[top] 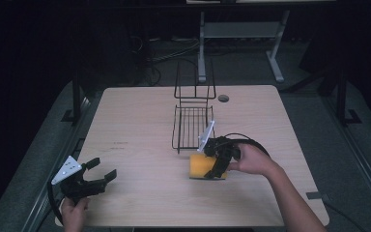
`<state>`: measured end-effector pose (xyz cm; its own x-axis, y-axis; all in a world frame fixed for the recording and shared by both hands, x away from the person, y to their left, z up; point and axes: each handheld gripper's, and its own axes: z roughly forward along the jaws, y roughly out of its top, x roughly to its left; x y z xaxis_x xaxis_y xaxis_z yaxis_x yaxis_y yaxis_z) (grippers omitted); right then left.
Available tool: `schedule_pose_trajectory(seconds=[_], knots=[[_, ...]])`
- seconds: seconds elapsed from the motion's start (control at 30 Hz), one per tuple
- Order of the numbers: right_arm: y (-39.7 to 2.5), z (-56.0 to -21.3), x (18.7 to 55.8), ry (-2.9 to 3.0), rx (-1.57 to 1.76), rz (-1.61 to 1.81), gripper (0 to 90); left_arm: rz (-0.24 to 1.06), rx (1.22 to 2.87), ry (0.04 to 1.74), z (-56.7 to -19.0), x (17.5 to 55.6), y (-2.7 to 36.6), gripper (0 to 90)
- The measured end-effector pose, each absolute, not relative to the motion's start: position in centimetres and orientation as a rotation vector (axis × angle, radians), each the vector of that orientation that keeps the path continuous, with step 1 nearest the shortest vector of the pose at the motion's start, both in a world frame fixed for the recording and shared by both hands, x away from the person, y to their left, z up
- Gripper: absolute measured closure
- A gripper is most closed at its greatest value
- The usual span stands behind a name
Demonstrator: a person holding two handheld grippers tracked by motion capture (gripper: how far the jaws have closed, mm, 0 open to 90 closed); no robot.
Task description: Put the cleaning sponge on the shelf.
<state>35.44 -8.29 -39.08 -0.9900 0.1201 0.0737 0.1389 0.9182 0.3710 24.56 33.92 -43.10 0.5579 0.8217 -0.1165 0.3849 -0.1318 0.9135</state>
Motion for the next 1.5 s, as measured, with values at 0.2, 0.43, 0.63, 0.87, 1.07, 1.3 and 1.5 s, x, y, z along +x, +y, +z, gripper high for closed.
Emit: schedule_pose_trajectory(seconds=[0.2,0.43,0.63,0.87,1.07,1.3,1.5], knots=[[-7.9,-38.9,36.0,-3.037,-0.187,-0.591,21.5,0.516,1.738,1.010,-43.1,24.6,33.9,13.4],[-7.1,-38.3,37.0,-3.040,-0.200,-0.582,21.5,0.515,1.739,1.009,-43.2,24.6,34.0,13.4],[-6.7,-38.3,37.9,-3.035,-0.177,-0.599,21.5,0.519,1.750,1.006,-43.2,24.8,33.9,13.4],[-6.7,-38.4,38.6,-3.021,-0.189,-0.596,21.5,0.523,1.767,1.005,-43.2,24.9,33.7,13.4],[-6.4,-38.2,39.1,-3.015,-0.200,-0.587,21.5,0.523,1.770,0.999,-43.2,24.9,33.5,13.4],[-5.9,-38.0,39.6,-3.013,-0.179,-0.577,21.5,0.518,1.774,0.991,-43.1,25.0,33.3,13.4],[-6.1,-37.9,40.1,-3.003,-0.199,-0.579,21.5,0.520,1.779,0.991,-43.2,25.0,33.3,13.4]])
